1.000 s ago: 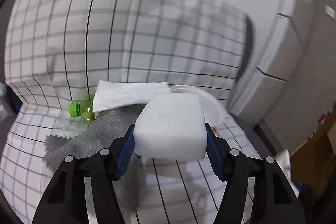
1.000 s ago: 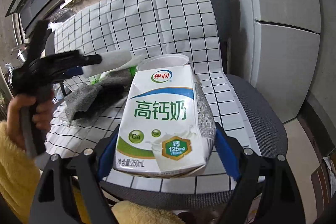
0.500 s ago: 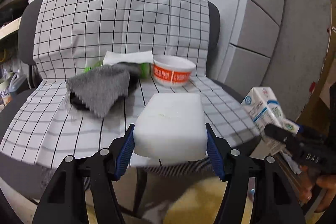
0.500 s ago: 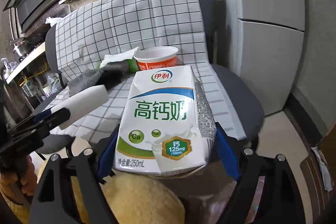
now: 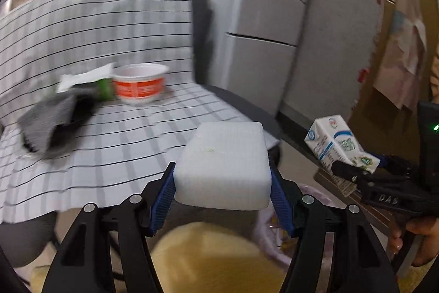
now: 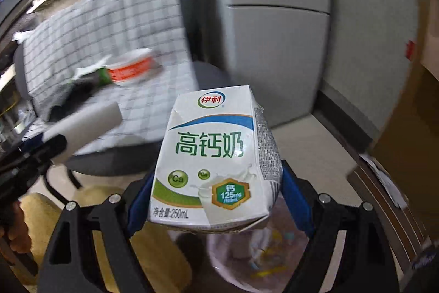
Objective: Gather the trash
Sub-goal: 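Carry the carton and sponge over the pink bin and open both tools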
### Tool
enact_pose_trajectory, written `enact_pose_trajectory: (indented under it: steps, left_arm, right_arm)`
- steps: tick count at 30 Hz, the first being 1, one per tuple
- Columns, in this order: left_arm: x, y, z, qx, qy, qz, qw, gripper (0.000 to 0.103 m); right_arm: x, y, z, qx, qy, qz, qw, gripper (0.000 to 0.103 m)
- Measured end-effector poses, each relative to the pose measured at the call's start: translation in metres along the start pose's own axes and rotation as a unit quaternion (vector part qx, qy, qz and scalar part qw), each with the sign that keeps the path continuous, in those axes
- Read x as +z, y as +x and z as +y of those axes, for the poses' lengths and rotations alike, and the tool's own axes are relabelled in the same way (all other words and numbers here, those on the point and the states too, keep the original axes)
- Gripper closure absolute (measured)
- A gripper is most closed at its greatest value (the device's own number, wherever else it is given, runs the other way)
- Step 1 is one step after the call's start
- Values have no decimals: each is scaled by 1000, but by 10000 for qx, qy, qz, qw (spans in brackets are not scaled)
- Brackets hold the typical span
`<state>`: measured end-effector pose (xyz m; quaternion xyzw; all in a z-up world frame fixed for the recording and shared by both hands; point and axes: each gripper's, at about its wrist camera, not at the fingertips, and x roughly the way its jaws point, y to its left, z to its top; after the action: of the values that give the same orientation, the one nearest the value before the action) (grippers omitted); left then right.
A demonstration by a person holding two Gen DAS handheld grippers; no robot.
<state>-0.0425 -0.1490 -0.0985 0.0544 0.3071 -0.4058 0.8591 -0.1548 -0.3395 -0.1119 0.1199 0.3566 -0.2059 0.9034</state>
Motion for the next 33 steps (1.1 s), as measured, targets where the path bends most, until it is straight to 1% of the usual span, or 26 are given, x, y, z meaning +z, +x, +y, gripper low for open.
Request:
enact_pose_trajectory:
  steps: [2,4,7,12,18,20,25,27,29,30,31,33]
  left_arm:
    - [2,7,-11,-142,52,38,9999,39]
    - [3,14,-22,-237,135,99,9996,39]
    - [2,24,-33,-334,230,193,9990,39]
    - [-1,34,-45,-521,366,346,9974,39]
    - [-10,48,-66,-798,657,562,9931,39]
    - [-13,57,-74,-966,721,680,9904,39]
    - [-13,76,-102,-1332,907,824,9835,38]
    - [-13,84,-112,-1460,968,864,9807,36]
    - [-15,96,-125,-1605,1024,1000,9766,31]
    - [-16,101,-129,-1620,1025,1080,9755,27]
    - [-17,106,-132,-1590,1028,1153,9751,18]
    - [-19,109,-132,-1611,1018,1196,9744,17]
  right_arm:
    - [-8,2,-20,-199,155,104,9996,21]
    - [-15,3,-36,-347,345,136,9987,14]
    - [-20,4,-52,-472,538,164,9973,14]
    - [-21,0,-60,-421,736,2,9964,14]
    - [-15,-3,-68,-382,869,-175,9953,14]
    - [-14,-4,-71,-412,898,-216,9949,14]
    - [-13,-17,-87,-539,1020,-363,9927,14]
    - [-13,-21,-94,-613,1072,-410,9915,14]
    - [-13,-24,-103,-688,1136,-440,9902,14]
    - [-13,-25,-107,-716,1173,-441,9895,14]
    - [-14,-25,-112,-738,1217,-430,9889,14]
    - [-15,-26,-116,-770,1283,-427,9878,14]
